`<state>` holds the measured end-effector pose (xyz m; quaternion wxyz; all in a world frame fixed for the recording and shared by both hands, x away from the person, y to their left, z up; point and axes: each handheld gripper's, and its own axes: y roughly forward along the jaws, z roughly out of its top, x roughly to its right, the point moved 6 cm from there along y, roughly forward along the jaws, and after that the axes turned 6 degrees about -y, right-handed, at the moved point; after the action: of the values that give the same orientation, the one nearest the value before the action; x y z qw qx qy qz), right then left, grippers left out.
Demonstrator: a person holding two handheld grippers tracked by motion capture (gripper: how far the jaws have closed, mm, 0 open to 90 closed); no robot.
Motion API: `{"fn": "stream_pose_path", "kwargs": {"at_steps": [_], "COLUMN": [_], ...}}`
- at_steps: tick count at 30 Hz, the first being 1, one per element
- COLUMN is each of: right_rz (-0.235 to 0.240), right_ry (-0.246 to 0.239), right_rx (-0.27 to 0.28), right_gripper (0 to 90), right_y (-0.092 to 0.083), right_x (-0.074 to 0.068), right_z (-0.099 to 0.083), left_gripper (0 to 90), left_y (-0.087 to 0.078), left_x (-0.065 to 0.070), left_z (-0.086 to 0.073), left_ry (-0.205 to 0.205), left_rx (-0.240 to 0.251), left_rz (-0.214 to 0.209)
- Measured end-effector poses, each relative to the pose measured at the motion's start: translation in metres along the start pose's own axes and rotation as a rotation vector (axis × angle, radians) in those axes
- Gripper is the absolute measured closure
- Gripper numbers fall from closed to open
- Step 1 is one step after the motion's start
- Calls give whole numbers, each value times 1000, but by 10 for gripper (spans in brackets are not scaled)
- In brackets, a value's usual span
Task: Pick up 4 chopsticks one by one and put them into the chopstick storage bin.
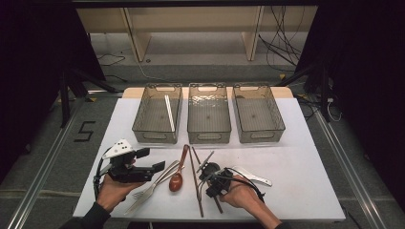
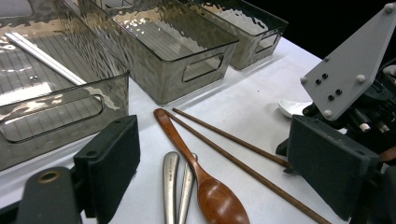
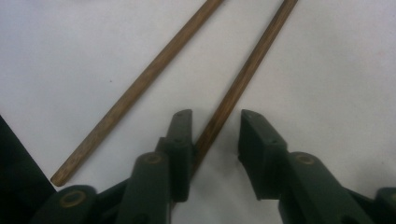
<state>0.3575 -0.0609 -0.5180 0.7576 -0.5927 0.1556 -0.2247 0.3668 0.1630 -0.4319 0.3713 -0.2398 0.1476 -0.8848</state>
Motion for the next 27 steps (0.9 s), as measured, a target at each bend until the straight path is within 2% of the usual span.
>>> {"fn": "stream_pose_path", "kwargs": {"at_steps": [11,17,27], "right_rz": [2,6,-6], "right_ry": [57,89,88], "right_rx": [-33,-39,-54], "right_gripper": [818,838,849], "right_y": [-4,-5,-8], "right_x": [14,22,28], "right_z": [-10,-16,-23], "left_gripper": [169,169,169], "left_y": [0,0,1], "left_x": [0,1,2], "left_z": [0,0,0], "left_ry": [2,2,1], "left_rx": [-2,-2,-2], "left_rz": [-2,-5,-6]}}
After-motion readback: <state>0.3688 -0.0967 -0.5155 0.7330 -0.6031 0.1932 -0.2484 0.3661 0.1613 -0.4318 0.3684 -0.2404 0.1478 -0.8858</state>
